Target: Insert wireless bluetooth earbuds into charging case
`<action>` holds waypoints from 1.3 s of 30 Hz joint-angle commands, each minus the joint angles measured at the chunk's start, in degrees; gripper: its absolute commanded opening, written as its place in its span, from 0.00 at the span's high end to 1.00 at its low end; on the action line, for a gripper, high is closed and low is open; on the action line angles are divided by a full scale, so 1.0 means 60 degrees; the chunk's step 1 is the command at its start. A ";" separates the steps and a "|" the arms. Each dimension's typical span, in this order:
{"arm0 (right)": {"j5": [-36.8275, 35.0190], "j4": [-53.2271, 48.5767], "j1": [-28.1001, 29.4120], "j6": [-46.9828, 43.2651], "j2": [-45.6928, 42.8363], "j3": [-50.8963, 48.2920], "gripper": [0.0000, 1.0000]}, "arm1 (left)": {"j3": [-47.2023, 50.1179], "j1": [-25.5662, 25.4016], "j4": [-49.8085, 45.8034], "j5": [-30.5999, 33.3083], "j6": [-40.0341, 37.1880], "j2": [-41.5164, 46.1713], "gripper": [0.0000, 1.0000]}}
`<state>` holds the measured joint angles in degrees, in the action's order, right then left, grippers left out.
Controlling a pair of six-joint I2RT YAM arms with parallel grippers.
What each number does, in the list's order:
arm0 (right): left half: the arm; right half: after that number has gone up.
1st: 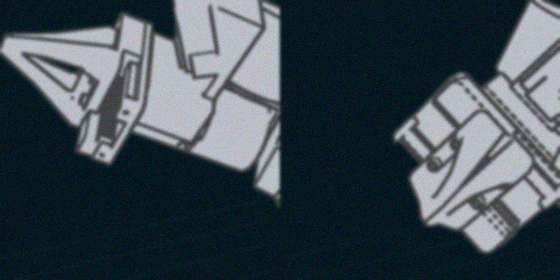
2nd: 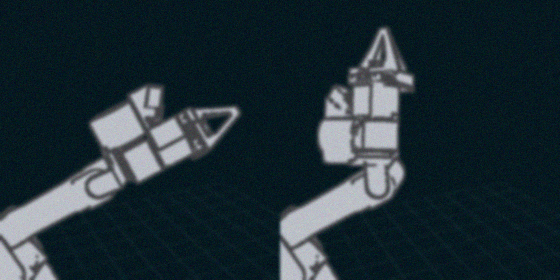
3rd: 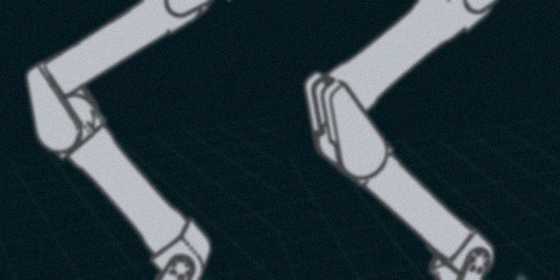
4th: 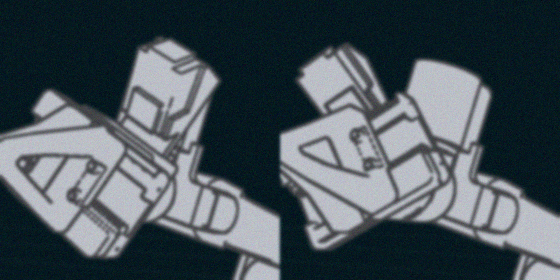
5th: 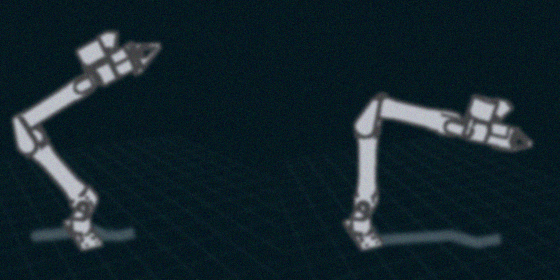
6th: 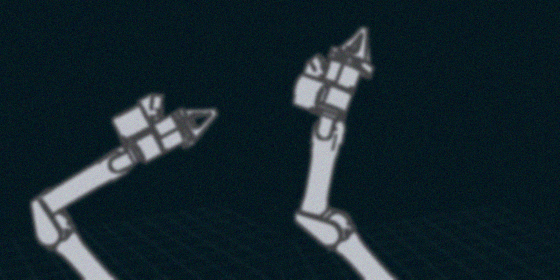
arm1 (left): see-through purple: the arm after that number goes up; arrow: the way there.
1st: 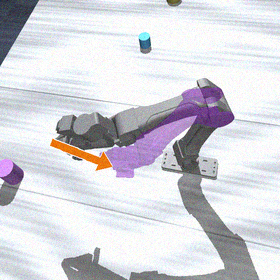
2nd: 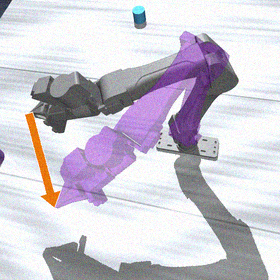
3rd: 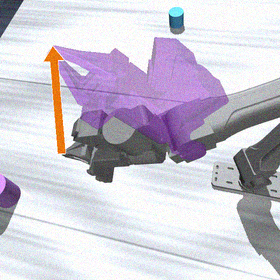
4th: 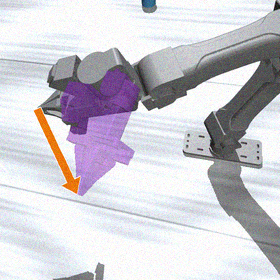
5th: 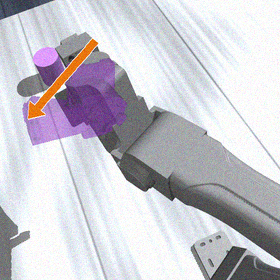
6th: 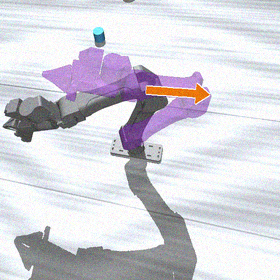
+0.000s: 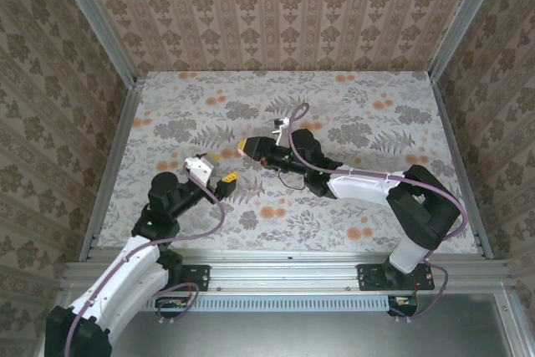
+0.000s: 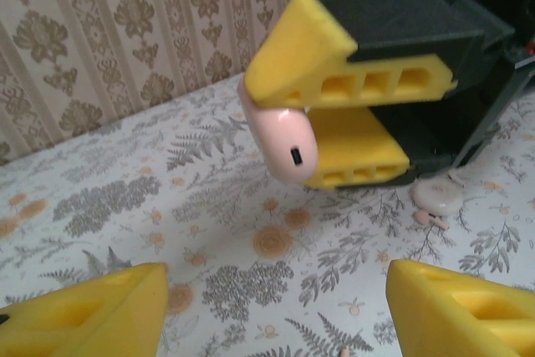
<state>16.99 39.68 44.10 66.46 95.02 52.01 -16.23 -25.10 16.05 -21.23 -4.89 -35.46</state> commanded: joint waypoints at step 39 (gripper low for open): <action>0.0173 0.1260 0.1337 0.0367 0.0391 -0.0069 0.59 | -0.0338 -0.0097 0.1140 0.0235 0.0159 0.0293 0.70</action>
<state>16.49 47.20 51.27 68.38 96.53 52.01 -16.25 -26.17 19.73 -21.10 -4.45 -35.05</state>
